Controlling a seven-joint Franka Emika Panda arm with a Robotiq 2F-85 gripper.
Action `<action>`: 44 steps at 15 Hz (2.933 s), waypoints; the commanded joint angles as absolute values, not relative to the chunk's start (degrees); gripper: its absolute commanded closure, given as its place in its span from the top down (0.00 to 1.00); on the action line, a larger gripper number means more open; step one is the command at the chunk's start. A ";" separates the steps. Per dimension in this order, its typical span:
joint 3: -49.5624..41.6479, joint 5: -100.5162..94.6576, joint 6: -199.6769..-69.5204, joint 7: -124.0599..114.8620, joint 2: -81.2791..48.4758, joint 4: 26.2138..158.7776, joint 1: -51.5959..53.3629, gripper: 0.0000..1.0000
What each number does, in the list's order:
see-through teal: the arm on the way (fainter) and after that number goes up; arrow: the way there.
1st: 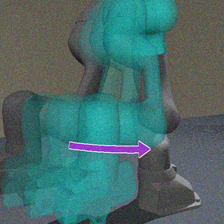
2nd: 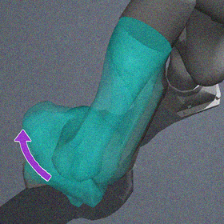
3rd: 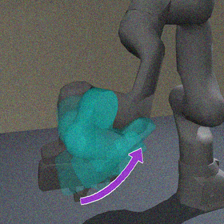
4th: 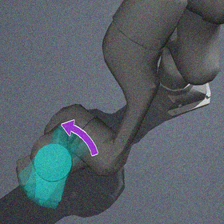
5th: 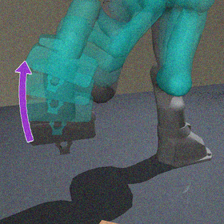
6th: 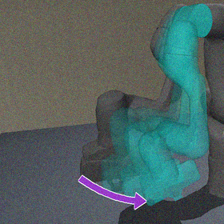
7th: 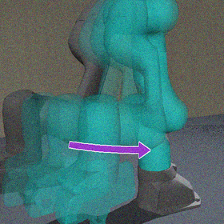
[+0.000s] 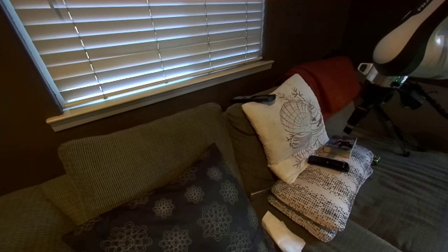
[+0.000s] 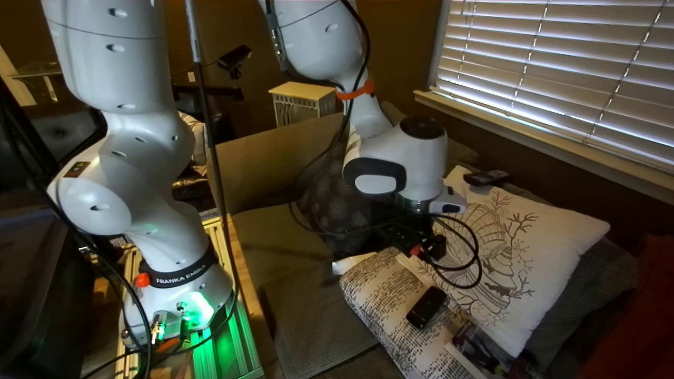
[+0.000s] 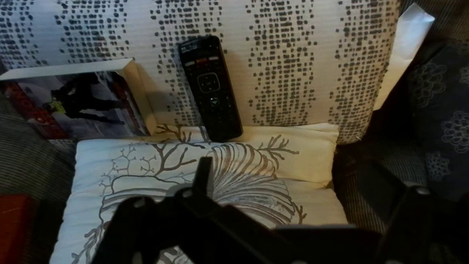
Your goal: Place the remote controls on top of the white pillow.
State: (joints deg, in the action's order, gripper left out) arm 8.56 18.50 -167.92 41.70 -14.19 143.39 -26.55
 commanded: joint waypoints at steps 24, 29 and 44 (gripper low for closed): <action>-3.65 -0.84 -147.98 25.23 -44.31 111.42 -18.69 1.00; -3.63 -0.33 -147.61 23.79 -44.32 111.76 -18.59 1.00; -1.06 -6.77 -152.43 29.57 -53.07 105.86 -18.94 1.00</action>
State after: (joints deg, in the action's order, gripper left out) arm -2.37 -4.74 -153.87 27.34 -50.75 109.35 -17.24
